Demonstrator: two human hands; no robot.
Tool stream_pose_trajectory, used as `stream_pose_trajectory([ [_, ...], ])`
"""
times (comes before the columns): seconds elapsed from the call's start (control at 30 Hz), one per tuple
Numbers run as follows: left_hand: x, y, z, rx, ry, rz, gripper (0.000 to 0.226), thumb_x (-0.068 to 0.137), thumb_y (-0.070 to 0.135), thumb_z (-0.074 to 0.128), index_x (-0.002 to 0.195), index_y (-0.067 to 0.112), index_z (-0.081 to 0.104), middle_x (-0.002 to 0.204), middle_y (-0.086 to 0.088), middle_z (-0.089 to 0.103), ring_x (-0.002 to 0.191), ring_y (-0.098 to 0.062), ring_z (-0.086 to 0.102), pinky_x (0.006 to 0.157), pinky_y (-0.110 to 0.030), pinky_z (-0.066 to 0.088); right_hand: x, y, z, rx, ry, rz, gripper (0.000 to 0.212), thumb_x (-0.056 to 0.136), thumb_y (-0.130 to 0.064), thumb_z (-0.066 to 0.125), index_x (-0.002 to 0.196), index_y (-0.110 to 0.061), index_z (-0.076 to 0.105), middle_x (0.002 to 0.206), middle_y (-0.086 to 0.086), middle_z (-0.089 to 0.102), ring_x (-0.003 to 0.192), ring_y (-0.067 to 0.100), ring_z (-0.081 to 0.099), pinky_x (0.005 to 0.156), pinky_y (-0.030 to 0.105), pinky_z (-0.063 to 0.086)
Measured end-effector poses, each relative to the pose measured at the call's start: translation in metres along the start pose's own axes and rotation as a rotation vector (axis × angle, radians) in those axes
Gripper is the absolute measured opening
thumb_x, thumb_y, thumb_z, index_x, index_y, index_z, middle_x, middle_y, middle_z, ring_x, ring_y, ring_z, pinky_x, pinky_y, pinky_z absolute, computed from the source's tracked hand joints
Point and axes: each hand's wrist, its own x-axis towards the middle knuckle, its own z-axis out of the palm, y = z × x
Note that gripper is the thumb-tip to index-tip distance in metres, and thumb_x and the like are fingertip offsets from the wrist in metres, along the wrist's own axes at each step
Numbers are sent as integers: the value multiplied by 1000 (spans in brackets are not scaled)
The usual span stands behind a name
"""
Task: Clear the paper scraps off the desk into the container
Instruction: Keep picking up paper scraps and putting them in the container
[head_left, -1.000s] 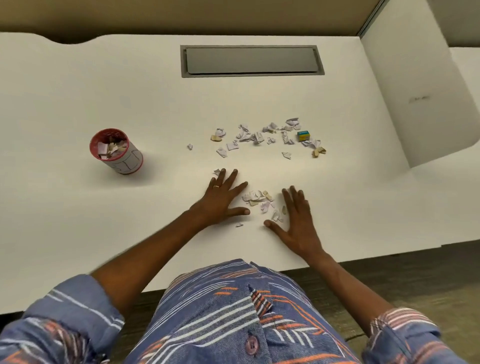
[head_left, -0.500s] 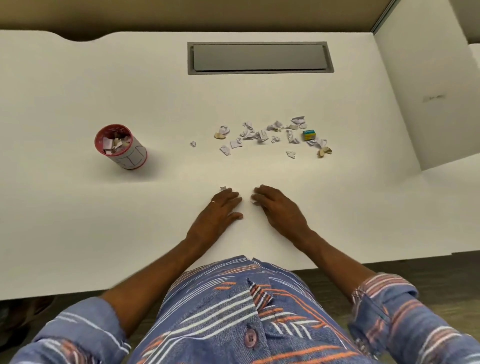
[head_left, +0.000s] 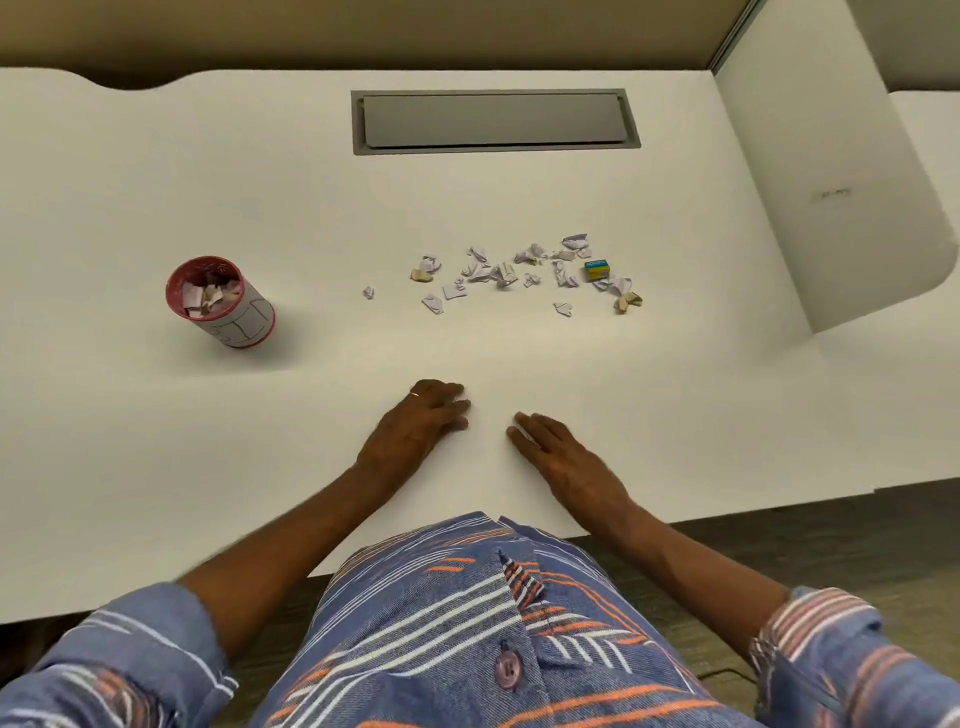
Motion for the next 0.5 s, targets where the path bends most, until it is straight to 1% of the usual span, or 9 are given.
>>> stream_pose_trajectory([
  [0.03, 0, -1, -2, 21, -6, 9, 30, 88, 12, 69, 118, 14, 71, 126, -6, 64, 117, -21, 57, 90, -34, 54, 3, -1, 3, -16, 25, 5, 65, 88, -5, 18, 148, -7, 43, 155, 14, 42, 138, 34, 41, 76, 45, 62],
  [0.1, 0, -3, -8, 55, -20, 10, 28, 95, 24, 57, 118, 16, 70, 124, -4, 65, 115, -20, 58, 88, -32, 54, 12, -5, 5, -7, 62, 26, 59, 88, -3, 26, 142, -4, 49, 146, 14, 50, 127, 32, 46, 73, 48, 60],
  [0.17, 1, -2, -15, 46, -32, 4, 40, 97, 34, 41, 118, 16, 70, 122, -3, 66, 113, -20, 58, 87, -33, 55, 22, -8, 4, 6, 98, 51, 52, 87, 2, 38, 136, -4, 54, 138, 14, 55, 118, 32, 49, 67, 50, 59],
  [0.2, 2, -1, -18, 39, -42, 16, 43, 97, 35, 38, 117, 14, 70, 121, -4, 66, 111, -22, 60, 86, -35, 55, 27, -10, 4, 8, 118, 63, 49, 86, 5, 47, 133, -4, 56, 134, 13, 57, 114, 32, 51, 64, 50, 58],
  [0.23, 4, 0, -20, 26, -47, 31, 42, 96, 32, 40, 116, 11, 71, 119, -6, 68, 109, -25, 62, 85, -35, 56, 31, -10, 4, 9, 136, 74, 47, 84, 6, 55, 129, -5, 59, 129, 12, 60, 111, 32, 53, 62, 49, 58],
  [0.3, 7, 2, -23, 6, -37, 54, 30, 93, 20, 53, 111, 6, 73, 113, -10, 71, 102, -28, 66, 85, -31, 55, 38, -11, 4, 26, 173, 103, 43, 81, 6, 66, 122, -8, 64, 119, 10, 64, 104, 31, 57, 61, 46, 58],
  [0.37, 8, 2, -24, -42, 3, 35, 23, 87, 8, 64, 108, 5, 74, 110, -9, 72, 98, -27, 68, 85, -27, 53, 46, -14, 3, 106, 248, 148, 35, 79, 5, 70, 112, -8, 70, 106, 10, 69, 96, 32, 62, 67, 43, 58],
  [0.43, 4, 3, -25, -185, 46, -75, 25, 84, 0, 66, 107, 5, 74, 107, -8, 73, 96, -26, 69, 86, -31, 54, 53, -22, -3, 301, 402, 280, 26, 79, 5, 69, 100, -9, 76, 97, 9, 74, 90, 28, 67, 77, 35, 55],
  [0.5, 2, 8, -32, -440, 90, -305, 23, 85, -4, 66, 106, 3, 73, 102, -8, 74, 88, -24, 72, 80, -38, 58, 59, -29, -14, 559, 517, 512, 23, 82, 2, 68, 98, -11, 79, 96, 5, 77, 88, 17, 70, 82, 27, 53],
])
